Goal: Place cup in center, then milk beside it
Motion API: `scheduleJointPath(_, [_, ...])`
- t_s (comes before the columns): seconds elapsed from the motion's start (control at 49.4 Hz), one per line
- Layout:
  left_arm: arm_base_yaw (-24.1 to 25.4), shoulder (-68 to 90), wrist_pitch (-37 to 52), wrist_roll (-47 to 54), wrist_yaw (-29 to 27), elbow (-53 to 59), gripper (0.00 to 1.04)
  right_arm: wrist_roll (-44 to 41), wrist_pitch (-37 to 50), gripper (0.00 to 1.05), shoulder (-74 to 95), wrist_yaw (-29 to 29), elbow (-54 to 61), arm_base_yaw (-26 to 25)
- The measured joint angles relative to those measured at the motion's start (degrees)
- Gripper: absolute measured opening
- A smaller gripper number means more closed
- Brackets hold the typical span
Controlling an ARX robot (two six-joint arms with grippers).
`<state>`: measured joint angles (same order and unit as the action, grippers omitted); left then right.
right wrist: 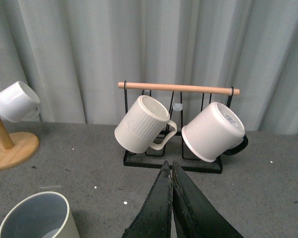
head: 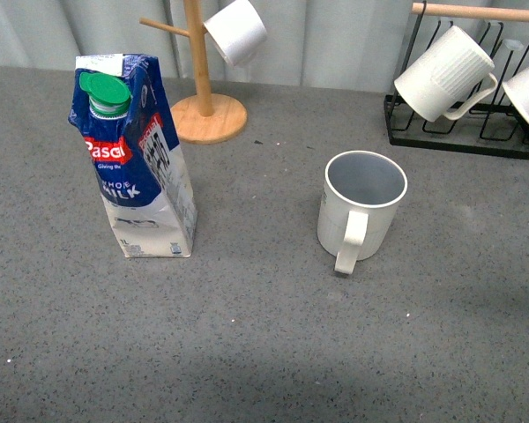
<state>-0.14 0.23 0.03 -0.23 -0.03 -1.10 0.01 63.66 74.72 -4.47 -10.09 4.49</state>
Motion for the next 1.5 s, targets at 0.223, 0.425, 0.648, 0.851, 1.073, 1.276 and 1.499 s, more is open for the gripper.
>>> scheduleJointPath(0.223, [0.00, 0.00, 0.00, 0.00, 0.00, 0.00, 0.98, 0.00, -6.67, 0.01, -11.65, 4.09, 5.07, -4.28])
scheduleJointPath(0.425, [0.00, 0.00, 0.00, 0.00, 0.02, -0.02, 0.98, 0.00, -13.55, 0.01, -21.05, 4.24, 7.52, -4.35])
scheduleJointPath(0.648, [0.00, 0.00, 0.00, 0.00, 0.02, -0.02, 0.98, -0.02, -21.92, 0.01, -31.17, 4.37, 9.18, -4.35])
scheduleJointPath(0.851, [0.00, 0.00, 0.00, 0.00, 0.00, 0.00, 0.98, 0.00, -29.64, 0.01, -39.95, 4.37, 9.75, -4.35])
scheduleJointPath(1.073, [0.00, 0.00, 0.00, 0.00, 0.02, -0.02, 0.98, 0.00, -38.64, 0.01, -49.62, 4.37, 9.81, -4.35])
scheduleJointPath(1.276, [0.00, 0.00, 0.00, 0.00, 0.00, -0.02, 0.98, 0.00, -43.60, 0.01, -54.75, 4.39, 9.81, -4.35])
scheduleJointPath(1.499, [0.00, 0.00, 0.00, 0.00, 0.02, -0.02, 0.98, 0.00, -48.59, 0.01, -59.87, 4.39, 9.81, -4.35])
